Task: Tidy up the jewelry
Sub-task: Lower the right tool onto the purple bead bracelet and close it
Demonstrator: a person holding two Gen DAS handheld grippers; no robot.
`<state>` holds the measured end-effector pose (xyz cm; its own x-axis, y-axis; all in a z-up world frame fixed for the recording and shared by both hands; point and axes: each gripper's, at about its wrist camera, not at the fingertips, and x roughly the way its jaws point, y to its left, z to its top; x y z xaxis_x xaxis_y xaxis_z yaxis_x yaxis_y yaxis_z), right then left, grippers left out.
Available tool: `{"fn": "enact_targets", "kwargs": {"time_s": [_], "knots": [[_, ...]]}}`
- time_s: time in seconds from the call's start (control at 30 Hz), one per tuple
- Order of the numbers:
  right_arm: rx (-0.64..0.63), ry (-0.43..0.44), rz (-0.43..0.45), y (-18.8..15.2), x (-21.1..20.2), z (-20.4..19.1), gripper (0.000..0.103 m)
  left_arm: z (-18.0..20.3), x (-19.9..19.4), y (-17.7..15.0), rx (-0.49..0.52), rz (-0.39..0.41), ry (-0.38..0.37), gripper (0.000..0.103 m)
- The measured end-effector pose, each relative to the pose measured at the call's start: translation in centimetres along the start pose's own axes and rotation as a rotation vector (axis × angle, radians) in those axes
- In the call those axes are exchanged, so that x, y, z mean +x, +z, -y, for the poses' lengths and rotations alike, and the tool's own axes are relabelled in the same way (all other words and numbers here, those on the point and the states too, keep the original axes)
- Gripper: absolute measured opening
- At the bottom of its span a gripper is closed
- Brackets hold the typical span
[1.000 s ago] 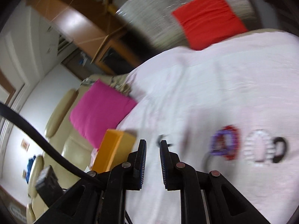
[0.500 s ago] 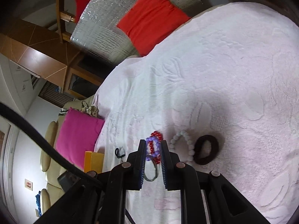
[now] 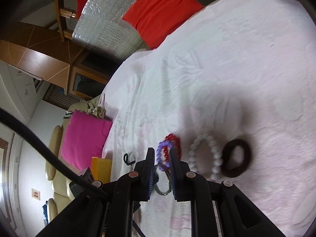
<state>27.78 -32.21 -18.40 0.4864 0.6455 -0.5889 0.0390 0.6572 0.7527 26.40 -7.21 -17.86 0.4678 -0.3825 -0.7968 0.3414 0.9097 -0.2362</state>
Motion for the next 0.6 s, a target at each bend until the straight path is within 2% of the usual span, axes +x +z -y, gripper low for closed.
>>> {"fn": "enact_targets", "kwargs": {"time_s": [0.17, 0.3, 0.33, 0.47, 0.6], "knots": [[-0.019, 0.011, -0.054, -0.8, 3.1, -1.8, 0.017, -2.2, -2.8, -0.2, -0.018, 0.053, 0.038, 0.004], [-0.022, -0.014, -0.1, -1.3, 4.9, -2.6, 0.017, -4.4, -3.9, -0.8, -0.038, 0.04, 0.065, 0.004], [-0.02, -0.044, -0.116, -1.4, 5.3, -2.6, 0.017, -4.7, -3.9, -0.9, -0.039, 0.035, 0.068, 0.004], [0.048, -0.116, -0.136, -1.6, 6.1, -1.4, 0.017, -4.4, -4.0, -0.9, -0.019, 0.04, 0.037, 0.004], [0.123, -0.137, -0.13, -1.4, 6.2, 0.1, 0.017, -3.6, -4.1, -0.6, -0.004, 0.056, 0.005, 0.004]]}}
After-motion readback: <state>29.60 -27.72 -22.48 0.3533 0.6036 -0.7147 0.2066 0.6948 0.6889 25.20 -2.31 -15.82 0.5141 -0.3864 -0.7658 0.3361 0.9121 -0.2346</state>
